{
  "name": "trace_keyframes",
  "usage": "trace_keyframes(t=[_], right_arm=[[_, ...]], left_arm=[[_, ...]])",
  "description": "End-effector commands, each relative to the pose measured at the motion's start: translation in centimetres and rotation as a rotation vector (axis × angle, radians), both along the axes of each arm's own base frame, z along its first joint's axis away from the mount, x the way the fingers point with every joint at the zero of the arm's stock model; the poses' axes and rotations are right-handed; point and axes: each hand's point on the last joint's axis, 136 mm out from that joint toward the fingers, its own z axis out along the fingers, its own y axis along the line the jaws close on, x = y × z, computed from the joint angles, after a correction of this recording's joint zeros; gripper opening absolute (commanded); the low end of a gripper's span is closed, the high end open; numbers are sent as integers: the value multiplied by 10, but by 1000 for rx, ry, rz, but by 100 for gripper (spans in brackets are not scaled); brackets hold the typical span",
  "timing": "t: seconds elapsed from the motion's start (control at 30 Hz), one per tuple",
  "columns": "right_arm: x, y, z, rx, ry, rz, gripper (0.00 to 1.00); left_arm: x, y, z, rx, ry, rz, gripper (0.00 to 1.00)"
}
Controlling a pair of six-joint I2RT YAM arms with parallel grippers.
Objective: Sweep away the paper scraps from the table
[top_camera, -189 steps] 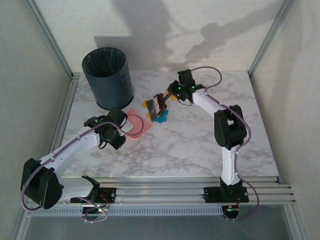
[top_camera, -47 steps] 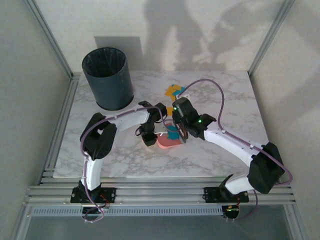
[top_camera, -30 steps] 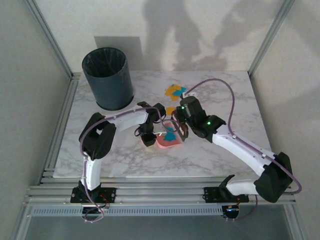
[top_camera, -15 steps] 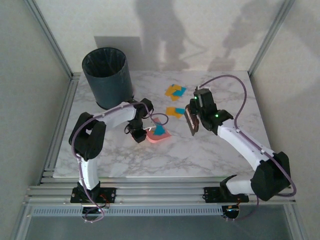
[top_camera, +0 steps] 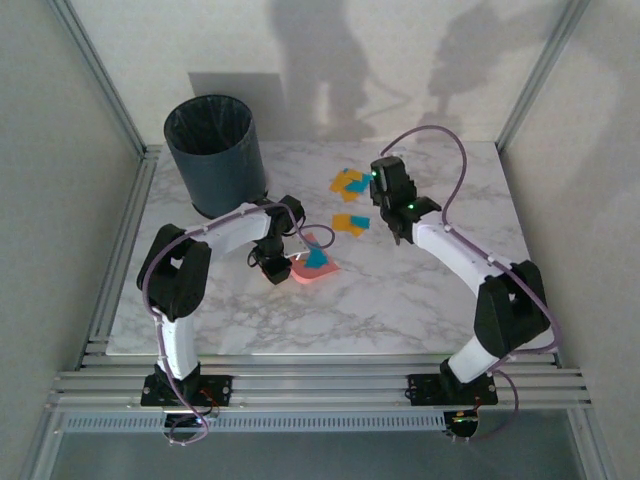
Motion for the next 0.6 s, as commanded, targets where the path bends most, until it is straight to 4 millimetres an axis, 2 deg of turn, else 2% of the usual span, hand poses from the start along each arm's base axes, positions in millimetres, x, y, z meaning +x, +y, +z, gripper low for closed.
trace_keyframes(t=[0.0, 0.1, 0.23, 0.57], right_arm=[[24, 0, 26, -18, -113, -36, 0], [36, 9, 20, -32, -109, -18, 0], [42, 24, 8, -27, -83, 24, 0], [32, 71, -15, -51, -24, 221, 0]], left_arm=[[1, 6, 1, 26, 11, 12, 0], [1, 5, 2, 25, 11, 14, 0], [0, 5, 2, 20, 10, 15, 0], [2, 4, 1, 23, 12, 16, 0]])
